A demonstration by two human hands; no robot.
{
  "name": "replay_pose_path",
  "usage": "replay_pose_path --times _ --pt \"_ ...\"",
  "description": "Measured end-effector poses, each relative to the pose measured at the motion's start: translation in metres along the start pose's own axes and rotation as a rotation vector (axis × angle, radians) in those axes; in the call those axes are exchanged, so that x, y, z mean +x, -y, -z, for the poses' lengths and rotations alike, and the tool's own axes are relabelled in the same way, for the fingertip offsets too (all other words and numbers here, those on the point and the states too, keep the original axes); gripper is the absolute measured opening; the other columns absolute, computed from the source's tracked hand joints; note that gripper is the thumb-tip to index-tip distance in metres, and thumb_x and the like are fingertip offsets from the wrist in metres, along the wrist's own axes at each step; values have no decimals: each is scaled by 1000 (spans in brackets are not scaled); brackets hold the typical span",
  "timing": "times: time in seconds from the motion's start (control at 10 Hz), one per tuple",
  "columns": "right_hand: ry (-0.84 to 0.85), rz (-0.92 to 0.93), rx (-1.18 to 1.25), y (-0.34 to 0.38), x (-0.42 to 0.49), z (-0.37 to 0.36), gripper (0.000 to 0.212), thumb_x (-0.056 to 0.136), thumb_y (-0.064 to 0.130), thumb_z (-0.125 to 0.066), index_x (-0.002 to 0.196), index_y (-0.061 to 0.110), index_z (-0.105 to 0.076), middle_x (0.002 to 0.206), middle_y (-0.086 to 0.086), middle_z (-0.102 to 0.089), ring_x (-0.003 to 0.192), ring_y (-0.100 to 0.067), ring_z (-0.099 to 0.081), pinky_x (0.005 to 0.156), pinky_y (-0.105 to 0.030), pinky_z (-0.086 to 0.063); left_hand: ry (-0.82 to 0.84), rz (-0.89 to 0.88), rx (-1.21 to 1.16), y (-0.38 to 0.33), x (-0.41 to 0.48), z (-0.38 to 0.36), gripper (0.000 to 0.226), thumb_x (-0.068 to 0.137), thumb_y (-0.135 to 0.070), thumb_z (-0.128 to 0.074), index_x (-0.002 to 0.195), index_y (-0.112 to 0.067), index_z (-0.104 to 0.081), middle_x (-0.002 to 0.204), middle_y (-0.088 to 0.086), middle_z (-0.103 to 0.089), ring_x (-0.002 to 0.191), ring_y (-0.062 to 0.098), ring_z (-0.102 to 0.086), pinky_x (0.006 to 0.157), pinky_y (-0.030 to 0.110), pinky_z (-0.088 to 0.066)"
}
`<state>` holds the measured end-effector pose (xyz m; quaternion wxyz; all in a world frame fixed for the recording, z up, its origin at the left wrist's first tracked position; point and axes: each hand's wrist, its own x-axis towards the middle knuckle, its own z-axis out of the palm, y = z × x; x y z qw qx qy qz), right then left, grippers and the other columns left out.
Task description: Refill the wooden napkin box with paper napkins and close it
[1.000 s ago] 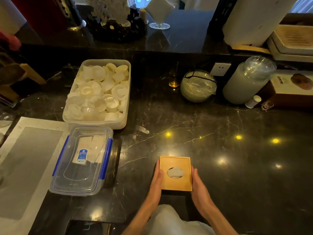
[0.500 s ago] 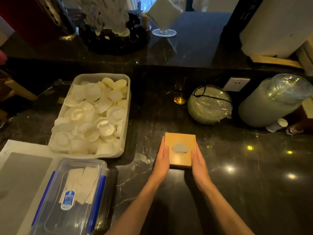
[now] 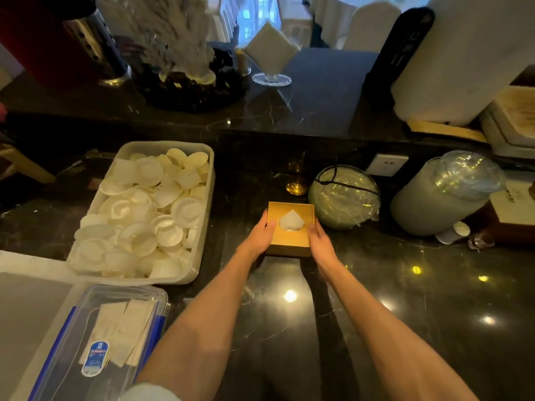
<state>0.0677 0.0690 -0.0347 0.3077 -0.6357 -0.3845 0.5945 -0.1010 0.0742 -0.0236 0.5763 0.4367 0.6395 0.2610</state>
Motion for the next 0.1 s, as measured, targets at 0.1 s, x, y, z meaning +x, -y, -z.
replay_pose_path --times 0.1 --pt "-5 -1 1 -6 -16 8 59 101 42 -42 154 26 -21 155 -6 -37 135 -24 -42 114 -43 -33 -199 26 238 2 -24 -7 54 105 -27 -30 155 -28 -12 157 10 -33 140 30 -37 115 49 -32"
